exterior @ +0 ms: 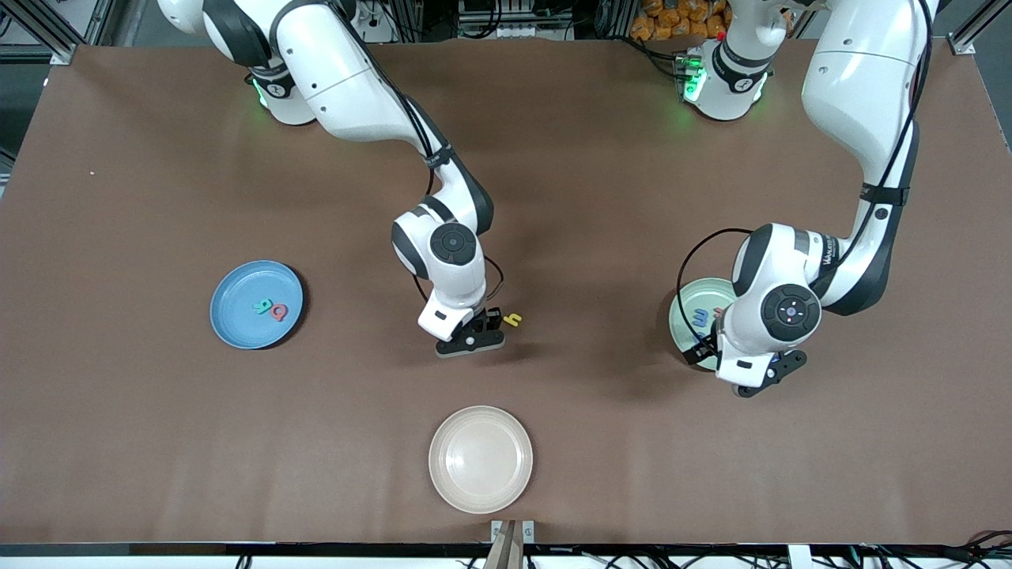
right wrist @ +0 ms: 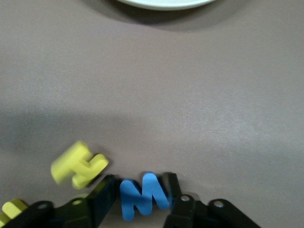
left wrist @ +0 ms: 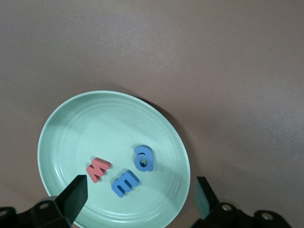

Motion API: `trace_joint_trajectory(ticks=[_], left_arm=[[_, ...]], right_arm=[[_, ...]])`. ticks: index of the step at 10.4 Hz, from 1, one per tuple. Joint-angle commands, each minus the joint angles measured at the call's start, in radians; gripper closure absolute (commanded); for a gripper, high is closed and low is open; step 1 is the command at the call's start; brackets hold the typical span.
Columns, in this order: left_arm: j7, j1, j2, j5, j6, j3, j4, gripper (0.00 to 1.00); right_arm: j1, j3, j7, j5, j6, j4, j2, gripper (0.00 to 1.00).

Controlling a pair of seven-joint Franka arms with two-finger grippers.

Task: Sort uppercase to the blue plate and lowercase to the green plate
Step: 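Lift the blue 'M' with the right gripper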

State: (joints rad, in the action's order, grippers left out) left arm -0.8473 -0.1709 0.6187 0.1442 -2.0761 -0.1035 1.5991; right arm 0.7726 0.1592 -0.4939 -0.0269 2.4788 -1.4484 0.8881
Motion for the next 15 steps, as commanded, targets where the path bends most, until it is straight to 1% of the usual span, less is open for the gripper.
trace_joint_trajectory(ticks=[1, 3, 5, 9, 11, 15], left_arm=[[-0.009, -0.004, -0.008, 0.029, 0.002, 0.001, 0.005, 0.00], [-0.009, -0.004, -0.008, 0.029, 0.002, 0.001, 0.007, 0.00], [-0.009, -0.004, -0.008, 0.029, 0.002, 0.001, 0.007, 0.00], [-0.009, -0.004, -0.008, 0.029, 0.004, 0.001, 0.007, 0.00], [-0.009, -0.004, -0.010, 0.029, 0.004, 0.001, 0.007, 0.00], [-0.009, -0.009, -0.011, 0.028, 0.004, 0.001, 0.005, 0.00]], right_arm=[[-0.007, -0.006, 0.009, -0.016, 0.026, -0.026, 0.005, 0.47], [-0.009, -0.006, 0.011, -0.016, 0.028, -0.029, 0.005, 0.49], [-0.010, -0.007, 0.028, -0.016, 0.028, -0.029, 0.005, 0.57], [-0.010, -0.006, 0.048, -0.016, 0.028, -0.026, 0.005, 0.70], [-0.012, -0.006, 0.067, -0.016, 0.026, -0.026, 0.005, 0.73], [-0.026, -0.006, 0.115, -0.008, 0.014, -0.017, -0.003, 0.74]])
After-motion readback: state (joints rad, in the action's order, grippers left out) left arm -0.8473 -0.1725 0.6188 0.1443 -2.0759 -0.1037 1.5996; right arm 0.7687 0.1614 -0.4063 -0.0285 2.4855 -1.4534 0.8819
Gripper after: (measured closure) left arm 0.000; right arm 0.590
